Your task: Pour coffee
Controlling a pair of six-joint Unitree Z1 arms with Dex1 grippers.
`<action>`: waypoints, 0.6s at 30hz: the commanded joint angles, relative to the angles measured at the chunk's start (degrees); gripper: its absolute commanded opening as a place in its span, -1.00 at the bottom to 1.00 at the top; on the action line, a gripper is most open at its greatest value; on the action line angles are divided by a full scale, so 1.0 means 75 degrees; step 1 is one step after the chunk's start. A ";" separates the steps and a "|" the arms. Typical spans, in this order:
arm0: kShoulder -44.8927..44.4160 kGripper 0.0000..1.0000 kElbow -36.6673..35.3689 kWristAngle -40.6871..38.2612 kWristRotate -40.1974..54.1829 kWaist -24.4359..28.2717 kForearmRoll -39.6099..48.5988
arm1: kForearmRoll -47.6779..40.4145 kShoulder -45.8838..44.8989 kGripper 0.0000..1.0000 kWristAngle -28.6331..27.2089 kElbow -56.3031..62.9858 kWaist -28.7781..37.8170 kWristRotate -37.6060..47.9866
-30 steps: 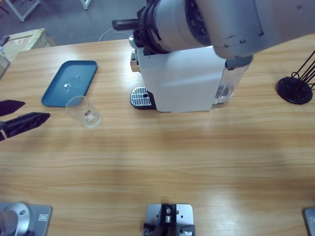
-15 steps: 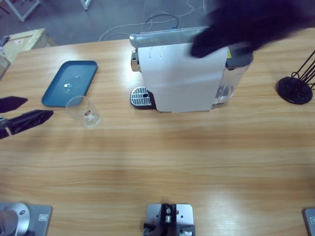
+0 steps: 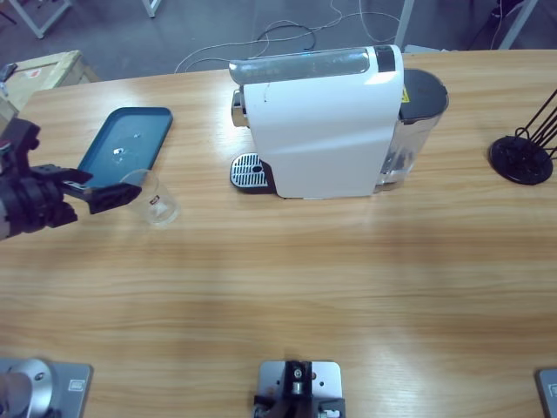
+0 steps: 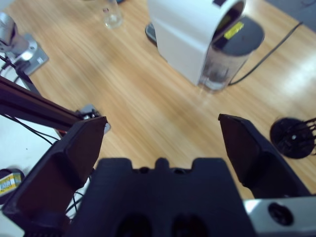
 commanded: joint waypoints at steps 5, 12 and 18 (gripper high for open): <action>0.1848 0.97 0.0817 0.0389 -0.0705 -0.0070 -0.1621 | -0.0541 -0.0439 1.00 0.0252 0.1276 -0.0453 0.0220; 0.3177 0.54 0.0841 0.0413 -0.0714 -0.0070 -0.2931 | -0.0859 -0.0376 1.00 0.0247 0.1614 -0.0575 0.0182; 0.3378 -1.00 0.1070 0.0413 -0.0606 -0.0180 -0.3681 | -0.0859 -0.0345 1.00 0.0247 0.1696 -0.1072 -0.0113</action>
